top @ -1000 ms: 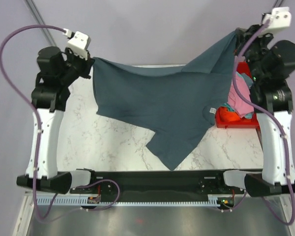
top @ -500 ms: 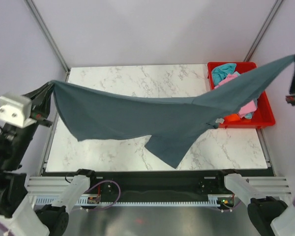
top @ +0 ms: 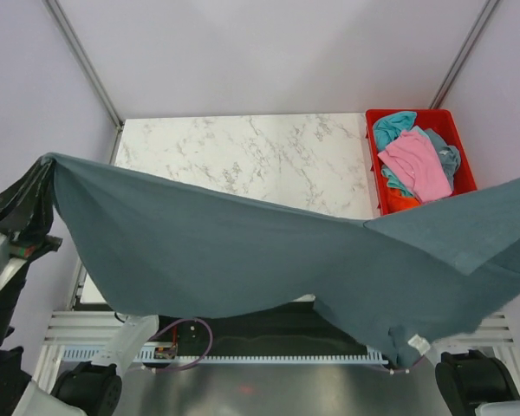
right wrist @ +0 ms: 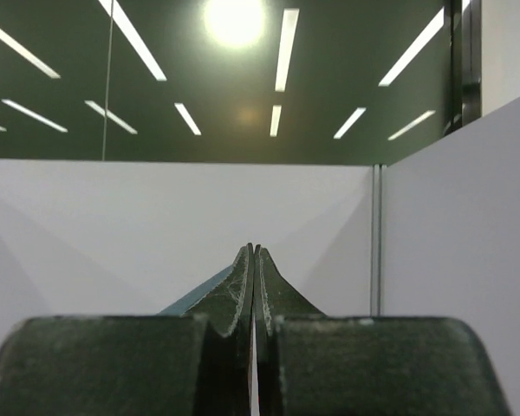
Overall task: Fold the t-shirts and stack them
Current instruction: Flatten the tshirt out
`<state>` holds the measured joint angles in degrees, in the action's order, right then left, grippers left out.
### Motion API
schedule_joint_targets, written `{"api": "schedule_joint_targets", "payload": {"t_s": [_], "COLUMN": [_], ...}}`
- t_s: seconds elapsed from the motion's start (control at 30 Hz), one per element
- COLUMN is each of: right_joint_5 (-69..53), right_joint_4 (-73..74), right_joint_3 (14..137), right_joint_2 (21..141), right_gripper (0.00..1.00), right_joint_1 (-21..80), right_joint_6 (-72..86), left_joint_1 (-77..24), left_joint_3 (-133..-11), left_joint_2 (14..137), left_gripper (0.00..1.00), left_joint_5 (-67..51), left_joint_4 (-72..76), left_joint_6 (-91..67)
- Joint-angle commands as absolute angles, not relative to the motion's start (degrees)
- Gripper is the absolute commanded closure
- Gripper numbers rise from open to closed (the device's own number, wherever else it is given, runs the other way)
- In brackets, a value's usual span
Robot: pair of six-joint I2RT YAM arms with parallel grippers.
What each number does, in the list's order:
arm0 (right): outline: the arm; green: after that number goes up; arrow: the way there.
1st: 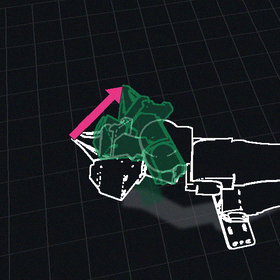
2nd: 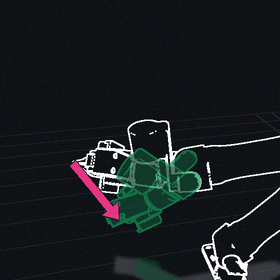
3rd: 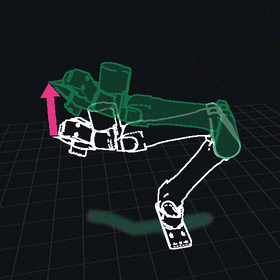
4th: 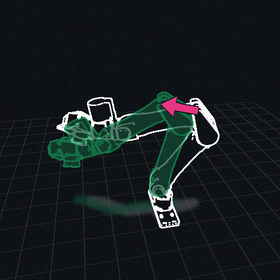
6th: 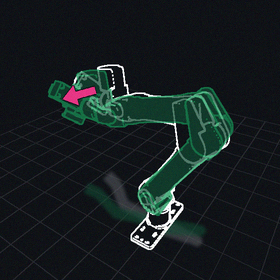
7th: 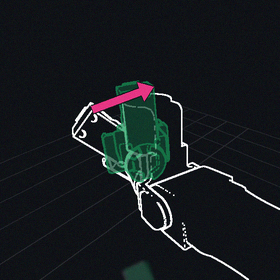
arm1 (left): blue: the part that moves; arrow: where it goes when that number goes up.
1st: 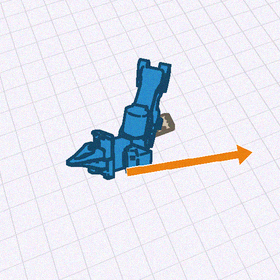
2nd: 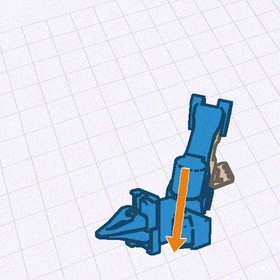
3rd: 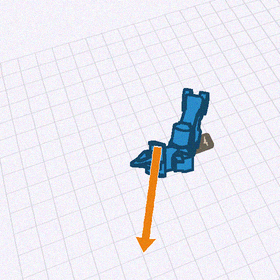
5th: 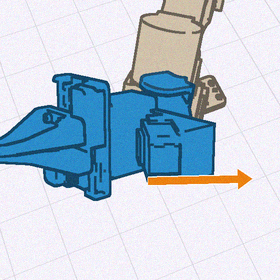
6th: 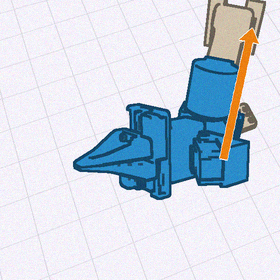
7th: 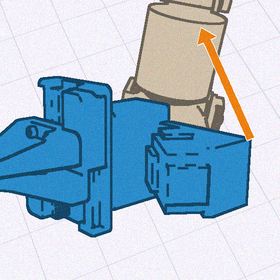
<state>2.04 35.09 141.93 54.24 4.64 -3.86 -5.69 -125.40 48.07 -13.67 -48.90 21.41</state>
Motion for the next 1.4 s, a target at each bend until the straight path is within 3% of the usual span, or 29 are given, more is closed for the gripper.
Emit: {"api": "schedule_joint_targets", "payload": {"t_s": [0.0, 0.4, 0.7, 0.8, 0.83, 0.87, 1.13, 1.27, 1.37], "right_joint_5": [4.05, -6.32, -10.46, -9.41, -9.14, -8.88, -3.34, -1.15, -0.35], "right_joint_4": [30.78, 14.26, 2.65, 0.44, 0.44, 0.44, 2.10, 3.52, 1.86], "right_joint_3": [135.90, 96.73, 80.69, 84.17, 85.68, 87.61, 118.79, 135.30, 139.30], "right_joint_2": [58.71, 66.35, 86.46, 96.39, 101.81, 104.65, 134.60, 143.95, 147.65], "right_gripper": [1.00, 1.00, 1.00, 1.00, 1.00, 1.00, 1.00, 1.00, 1.00], "right_joint_1": [4.48, 4.48, 4.57, 4.57, 4.31, 4.31, 3.60, 3.43, 3.60], "right_joint_6": [-3.70, -4.31, -6.50, -7.29, -7.29, -7.21, -2.73, -2.11, -1.76], "left_joint_1": [-5.27, -5.36, -5.71, -5.71, -5.80, -5.80, -5.63, -5.62, -5.62], "left_joint_3": [-118.67, -79.76, -69.78, -73.63, -75.39, -77.50, -100.53, -112.29, -116.62], "left_joint_2": [49.49, 53.08, 73.87, 85.54, 88.48, 91.55, 118.97, 127.15, 131.90], "left_gripper": [0.98, 0.98, 0.98, 0.98, 0.98, 0.98, 0.98, 0.98, 0.98], "left_joint_5": [-11.78, -14.15, -12.48, -12.48, -5.78, -5.28, 0.00, 2.28, 4.21], "left_joint_4": [-49.92, -40.73, -35.60, -35.60, -22.46, -22.24, -18.73, -17.93, -17.41], "left_joint_6": [25.40, 24.34, 24.79, 24.79, 24.26, 24.26, 25.40, 25.93, 26.28]}}
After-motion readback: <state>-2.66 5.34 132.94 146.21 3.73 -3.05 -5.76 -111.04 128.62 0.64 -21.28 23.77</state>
